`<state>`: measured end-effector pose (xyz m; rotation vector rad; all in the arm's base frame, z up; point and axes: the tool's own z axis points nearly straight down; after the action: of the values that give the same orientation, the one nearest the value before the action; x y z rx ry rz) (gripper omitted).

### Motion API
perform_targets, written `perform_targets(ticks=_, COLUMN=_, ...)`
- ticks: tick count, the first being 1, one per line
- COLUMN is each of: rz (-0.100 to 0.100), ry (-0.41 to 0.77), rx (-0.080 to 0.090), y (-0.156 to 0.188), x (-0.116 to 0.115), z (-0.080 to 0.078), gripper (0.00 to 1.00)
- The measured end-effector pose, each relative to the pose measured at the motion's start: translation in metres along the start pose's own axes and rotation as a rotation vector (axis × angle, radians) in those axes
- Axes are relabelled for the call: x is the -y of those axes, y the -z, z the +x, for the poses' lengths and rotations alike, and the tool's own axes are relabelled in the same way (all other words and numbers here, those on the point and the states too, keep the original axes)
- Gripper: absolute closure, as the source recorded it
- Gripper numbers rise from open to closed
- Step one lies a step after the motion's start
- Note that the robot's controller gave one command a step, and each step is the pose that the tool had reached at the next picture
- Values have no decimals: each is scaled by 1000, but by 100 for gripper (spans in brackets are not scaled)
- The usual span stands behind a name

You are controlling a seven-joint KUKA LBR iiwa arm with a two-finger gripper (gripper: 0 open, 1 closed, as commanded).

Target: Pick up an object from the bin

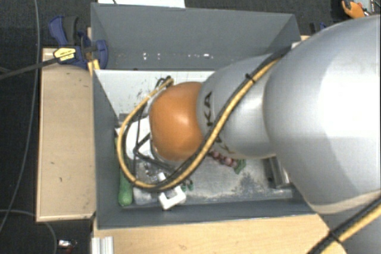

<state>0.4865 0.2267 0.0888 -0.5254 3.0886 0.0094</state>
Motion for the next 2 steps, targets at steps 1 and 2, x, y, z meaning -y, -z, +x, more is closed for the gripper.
perform_targets(ticks=1, rz=1, ry=-3, rx=-6, y=27, x=0, z=1, gripper=100)
perform_targets(ticks=2, rz=0, ry=-2, rx=1, y=68, x=0, z=-1, gripper=100)
